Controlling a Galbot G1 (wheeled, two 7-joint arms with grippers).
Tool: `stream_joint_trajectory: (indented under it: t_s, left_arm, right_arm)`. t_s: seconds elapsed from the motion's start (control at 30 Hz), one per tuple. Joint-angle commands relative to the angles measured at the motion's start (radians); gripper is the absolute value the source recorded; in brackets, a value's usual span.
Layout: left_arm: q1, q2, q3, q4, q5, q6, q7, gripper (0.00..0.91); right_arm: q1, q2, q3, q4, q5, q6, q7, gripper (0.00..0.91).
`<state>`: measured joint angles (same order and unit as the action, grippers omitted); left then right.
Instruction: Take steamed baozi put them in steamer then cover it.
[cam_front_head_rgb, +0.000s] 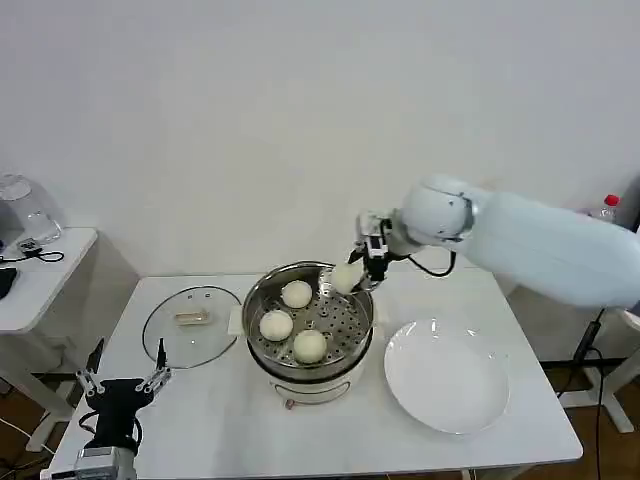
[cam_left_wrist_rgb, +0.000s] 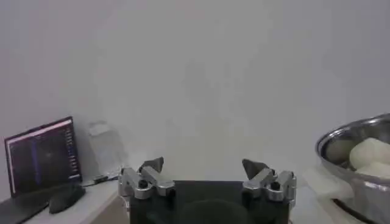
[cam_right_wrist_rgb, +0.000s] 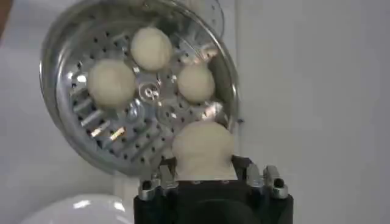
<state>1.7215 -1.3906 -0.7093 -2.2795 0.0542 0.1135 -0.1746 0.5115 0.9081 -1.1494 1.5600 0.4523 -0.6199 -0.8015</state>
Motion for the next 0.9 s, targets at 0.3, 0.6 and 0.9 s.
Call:
stream_joint_trajectory:
  t_s: [0.3,0.6,0.9]
  left_arm:
    - [0.002,0.000,-0.002,0.001,0.001,0.000,0.001,0.907]
    - [0.003,-0.001,-0.004,0.002,0.000,-0.001,0.001,0.907]
    - [0.003,-0.002,-0.003,0.000,-0.001,-0.001,0.000,0.907]
  right_arm:
    - [-0.135,0.124,0.001,-0.100,-0.009,-0.044,0.046,0.645]
    - [-0.147,0.132,0.004,-0.131,-0.046,-0.037,0.040,0.645]
    - [-0.155,0.142,0.006,-0.144,-0.047,-0.033,0.040,0.645]
